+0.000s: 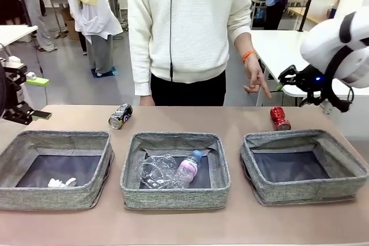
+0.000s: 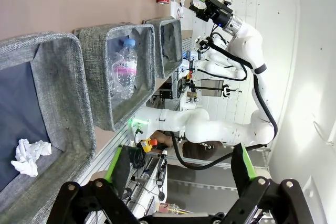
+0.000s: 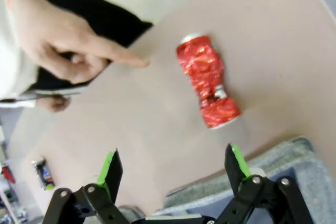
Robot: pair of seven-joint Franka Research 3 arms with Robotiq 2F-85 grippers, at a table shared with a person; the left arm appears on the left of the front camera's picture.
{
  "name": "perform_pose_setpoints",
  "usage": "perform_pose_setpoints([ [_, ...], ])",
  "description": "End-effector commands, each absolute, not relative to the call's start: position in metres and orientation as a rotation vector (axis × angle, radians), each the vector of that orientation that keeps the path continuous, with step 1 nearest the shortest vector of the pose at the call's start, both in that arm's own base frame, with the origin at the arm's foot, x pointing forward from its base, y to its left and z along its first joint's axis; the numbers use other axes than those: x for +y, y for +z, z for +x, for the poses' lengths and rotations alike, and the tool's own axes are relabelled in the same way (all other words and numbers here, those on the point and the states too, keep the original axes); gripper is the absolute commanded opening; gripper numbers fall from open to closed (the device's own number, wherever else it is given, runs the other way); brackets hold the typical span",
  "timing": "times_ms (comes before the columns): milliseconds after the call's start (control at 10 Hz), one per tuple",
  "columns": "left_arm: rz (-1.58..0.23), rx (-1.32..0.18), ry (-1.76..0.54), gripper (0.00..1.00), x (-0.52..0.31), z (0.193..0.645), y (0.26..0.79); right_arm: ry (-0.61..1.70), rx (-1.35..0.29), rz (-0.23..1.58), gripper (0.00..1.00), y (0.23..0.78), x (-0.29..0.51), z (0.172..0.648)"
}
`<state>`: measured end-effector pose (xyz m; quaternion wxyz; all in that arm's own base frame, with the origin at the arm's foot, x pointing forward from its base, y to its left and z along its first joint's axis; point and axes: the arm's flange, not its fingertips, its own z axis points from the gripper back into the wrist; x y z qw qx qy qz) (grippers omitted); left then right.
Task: Sort the waste into the appropriate baskets.
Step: Pick up the waste item pointed out by the person.
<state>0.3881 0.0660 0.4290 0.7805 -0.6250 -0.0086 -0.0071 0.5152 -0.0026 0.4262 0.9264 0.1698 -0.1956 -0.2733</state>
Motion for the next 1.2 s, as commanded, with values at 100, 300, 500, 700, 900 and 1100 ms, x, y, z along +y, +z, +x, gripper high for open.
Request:
perform_pose_setpoints([
  [100, -1.345, -0.022, -0.015, 1.00, 0.065, 0.388, 0.431, 0.051, -0.248, 0.330, 1.00, 0.426, -0.034, 0.531],
  [300, -1.345, -0.022, -0.015, 1.00, 0.065, 0.388, 0.431, 0.341, -0.279, 0.265, 1.00, 0.420, -0.026, 0.539],
  [500, -1.345, -0.022, -0.015, 1.00, 0.065, 0.388, 0.431, 0.276, -0.217, 0.258, 1.00, 0.391, -0.016, 0.567],
  [700, -1.345, -0.022, -0.015, 1.00, 0.065, 0.388, 0.431, 0.262, -0.220, 0.217, 1.00, 0.368, -0.014, 0.576],
  [900, -1.345, -0.022, -0.015, 1.00, 0.065, 0.388, 0.431, 0.133, -0.243, 0.214, 1.00, 0.359, -0.016, 0.582],
  [1100, -1.345, -0.022, -0.015, 1.00, 0.065, 0.388, 0.431, 0.047, -0.226, 0.230, 1.00, 0.351, -0.015, 0.591],
])
